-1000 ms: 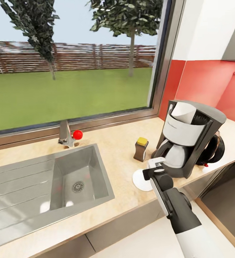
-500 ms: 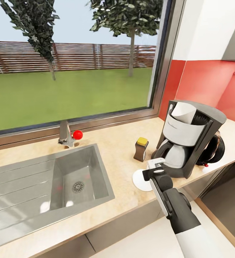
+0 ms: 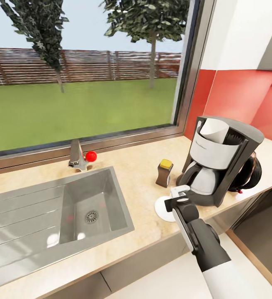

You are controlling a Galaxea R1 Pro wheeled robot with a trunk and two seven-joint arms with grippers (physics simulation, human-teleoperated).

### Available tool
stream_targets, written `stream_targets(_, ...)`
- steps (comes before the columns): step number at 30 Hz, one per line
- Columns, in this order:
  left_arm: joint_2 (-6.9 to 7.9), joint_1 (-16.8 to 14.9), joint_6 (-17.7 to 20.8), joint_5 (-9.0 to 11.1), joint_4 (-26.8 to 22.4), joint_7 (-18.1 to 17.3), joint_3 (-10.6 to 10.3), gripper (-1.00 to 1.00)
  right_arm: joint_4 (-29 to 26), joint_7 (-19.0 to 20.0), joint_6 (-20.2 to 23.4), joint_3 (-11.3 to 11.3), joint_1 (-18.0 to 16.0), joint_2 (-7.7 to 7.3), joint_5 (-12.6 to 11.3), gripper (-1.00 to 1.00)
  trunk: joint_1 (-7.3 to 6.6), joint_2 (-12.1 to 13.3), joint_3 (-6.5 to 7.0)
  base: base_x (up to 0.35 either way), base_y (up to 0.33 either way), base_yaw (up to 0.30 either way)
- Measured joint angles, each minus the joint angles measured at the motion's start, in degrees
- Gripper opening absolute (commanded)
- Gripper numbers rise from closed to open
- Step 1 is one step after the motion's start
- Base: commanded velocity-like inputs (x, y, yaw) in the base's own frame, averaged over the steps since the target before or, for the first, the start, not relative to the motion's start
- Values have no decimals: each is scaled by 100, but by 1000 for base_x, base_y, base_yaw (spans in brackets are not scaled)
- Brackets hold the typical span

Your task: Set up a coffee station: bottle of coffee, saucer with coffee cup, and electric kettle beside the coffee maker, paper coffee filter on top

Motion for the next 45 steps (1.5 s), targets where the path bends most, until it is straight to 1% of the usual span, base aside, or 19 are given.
stream_targets(3, -2, 0, 0, 0, 0, 4, 0, 100, 31, 3, -190, 0, 0, 2, 4, -100, 0, 0, 0, 0, 0, 0)
stream_targets(9, -7, 0, 0, 0, -2, 16, 0, 100, 169, 3, -290, -1, 0, 2, 2, -100, 0, 0, 0, 0, 0, 0)
stream_targets(31, -1, 0, -3, 0, -4, 17, 9, 100, 220, 6, -308, -1, 0, 2, 4, -100, 0, 0, 0, -1, 1, 0)
stream_targets(45, -5, 0, -9, 5, -4, 18, 12, 100, 220, 6, -308, -1, 0, 2, 4, -100, 0, 0, 0, -85, 79, 0)
